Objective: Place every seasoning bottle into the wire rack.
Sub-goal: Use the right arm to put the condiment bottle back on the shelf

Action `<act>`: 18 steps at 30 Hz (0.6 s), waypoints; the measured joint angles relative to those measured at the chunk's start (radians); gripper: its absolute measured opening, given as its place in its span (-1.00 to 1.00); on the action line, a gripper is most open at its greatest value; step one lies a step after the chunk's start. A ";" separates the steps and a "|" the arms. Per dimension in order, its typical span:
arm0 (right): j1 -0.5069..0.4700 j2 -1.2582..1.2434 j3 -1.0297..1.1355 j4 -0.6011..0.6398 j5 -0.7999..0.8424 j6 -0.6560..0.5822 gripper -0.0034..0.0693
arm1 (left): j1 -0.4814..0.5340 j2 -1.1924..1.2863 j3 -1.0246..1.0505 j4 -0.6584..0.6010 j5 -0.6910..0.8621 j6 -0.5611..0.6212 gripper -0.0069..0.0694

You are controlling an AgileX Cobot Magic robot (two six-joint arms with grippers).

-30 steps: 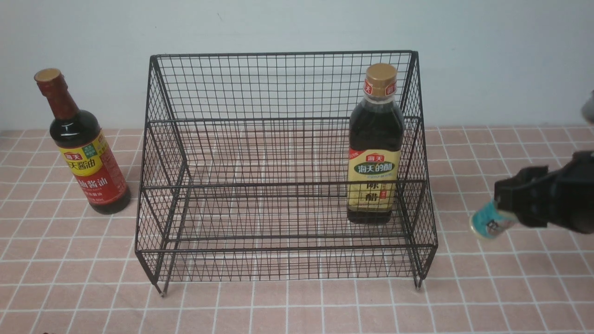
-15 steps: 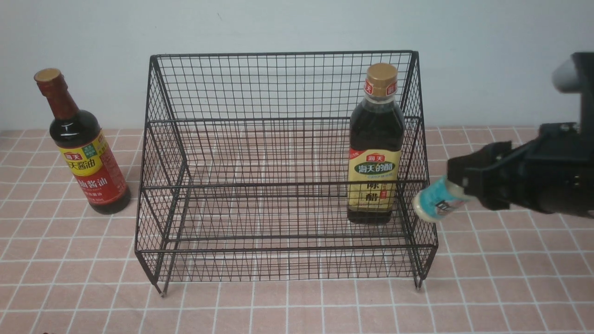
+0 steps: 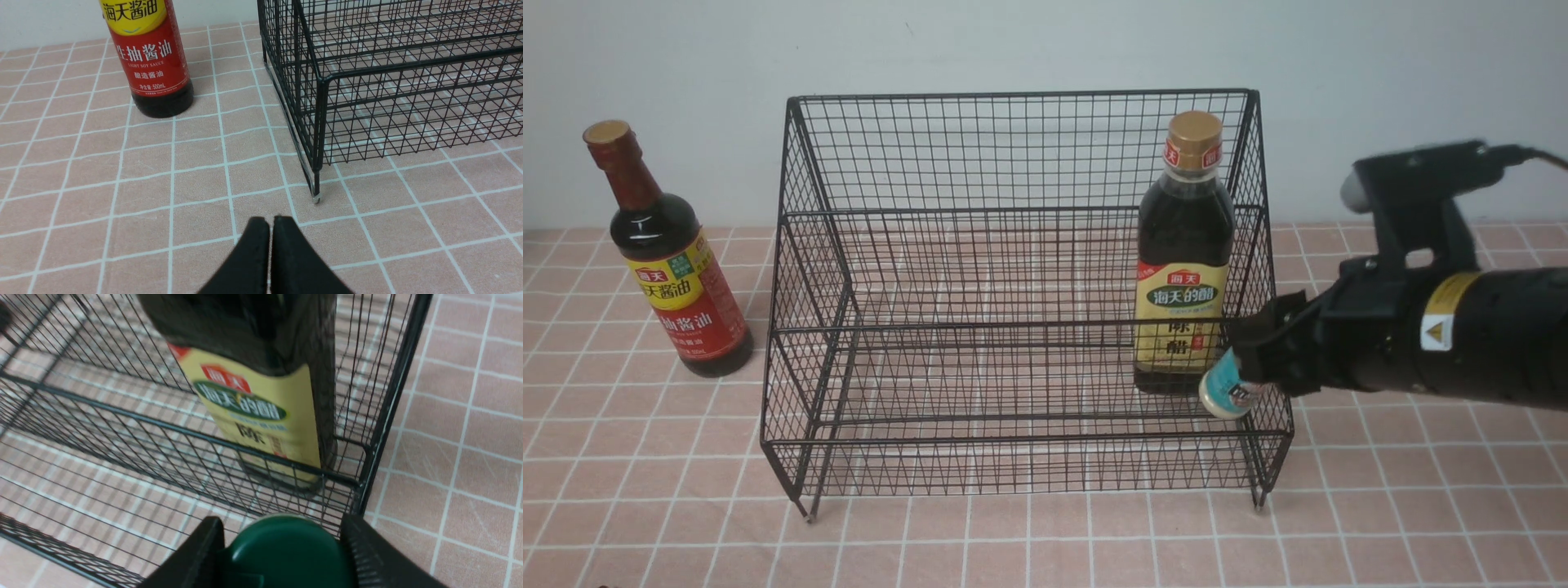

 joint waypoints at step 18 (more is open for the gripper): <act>0.000 0.081 -0.011 -0.059 -0.032 -0.001 0.01 | 0.000 0.000 0.000 0.000 0.000 0.000 -0.84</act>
